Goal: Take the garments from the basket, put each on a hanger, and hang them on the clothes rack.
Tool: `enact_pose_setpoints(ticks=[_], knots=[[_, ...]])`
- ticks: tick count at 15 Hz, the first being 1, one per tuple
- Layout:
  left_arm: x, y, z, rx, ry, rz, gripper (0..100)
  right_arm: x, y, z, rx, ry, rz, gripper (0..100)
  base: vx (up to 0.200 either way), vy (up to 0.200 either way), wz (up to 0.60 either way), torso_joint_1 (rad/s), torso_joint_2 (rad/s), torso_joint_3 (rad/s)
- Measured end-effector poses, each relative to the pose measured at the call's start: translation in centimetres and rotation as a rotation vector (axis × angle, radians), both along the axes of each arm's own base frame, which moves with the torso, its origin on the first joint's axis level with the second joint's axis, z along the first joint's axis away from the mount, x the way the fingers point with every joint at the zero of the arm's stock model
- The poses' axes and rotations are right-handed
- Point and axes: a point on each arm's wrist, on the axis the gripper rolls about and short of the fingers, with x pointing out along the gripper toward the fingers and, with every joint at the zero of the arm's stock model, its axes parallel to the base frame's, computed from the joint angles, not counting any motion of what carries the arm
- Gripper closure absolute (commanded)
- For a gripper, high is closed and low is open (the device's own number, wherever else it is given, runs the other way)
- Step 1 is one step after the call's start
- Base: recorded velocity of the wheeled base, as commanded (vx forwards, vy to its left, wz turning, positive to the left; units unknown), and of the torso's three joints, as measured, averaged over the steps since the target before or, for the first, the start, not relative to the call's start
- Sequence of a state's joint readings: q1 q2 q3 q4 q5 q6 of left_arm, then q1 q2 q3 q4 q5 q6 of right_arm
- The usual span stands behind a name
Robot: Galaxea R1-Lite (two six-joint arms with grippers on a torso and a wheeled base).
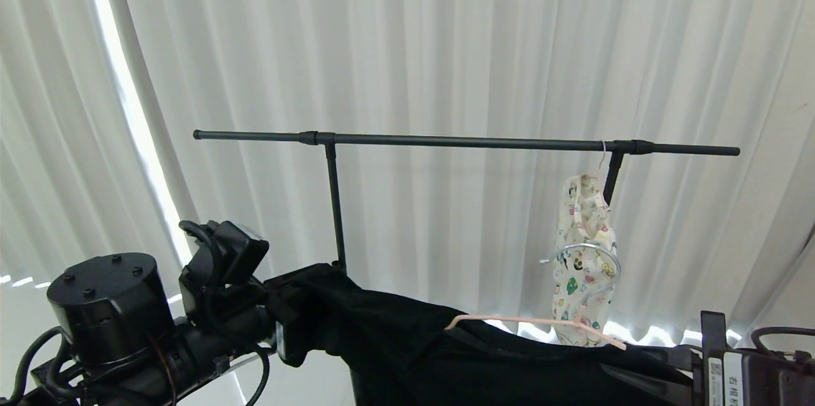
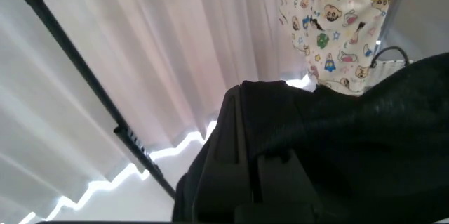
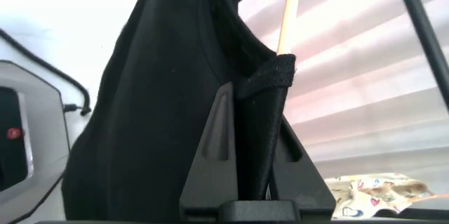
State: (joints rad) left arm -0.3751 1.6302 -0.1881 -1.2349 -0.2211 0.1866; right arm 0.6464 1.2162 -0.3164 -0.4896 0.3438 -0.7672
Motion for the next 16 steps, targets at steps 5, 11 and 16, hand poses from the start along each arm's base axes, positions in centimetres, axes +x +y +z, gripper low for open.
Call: enact_pose_setpoints(ticks=[5,11,16], knots=[[2.1,-0.3,-2.6,0.076,0.088,0.152,100,0.6,0.5,1.4,0.101,-0.069,-0.007,100,0.000,0.000,0.00,0.000,0.00,0.000],[3.8,-0.9,-3.3,0.091,0.096,0.169,0,0.7,0.6,1.8,0.129,-0.082,-0.012,100,0.000,0.000,0.00,0.000,0.00,0.000],[1.2,-0.5,-3.4,0.077,0.140,0.155,0,1.1,0.6,2.5,0.164,-0.068,-0.064,100,0.000,0.000,0.00,0.000,0.00,0.000]])
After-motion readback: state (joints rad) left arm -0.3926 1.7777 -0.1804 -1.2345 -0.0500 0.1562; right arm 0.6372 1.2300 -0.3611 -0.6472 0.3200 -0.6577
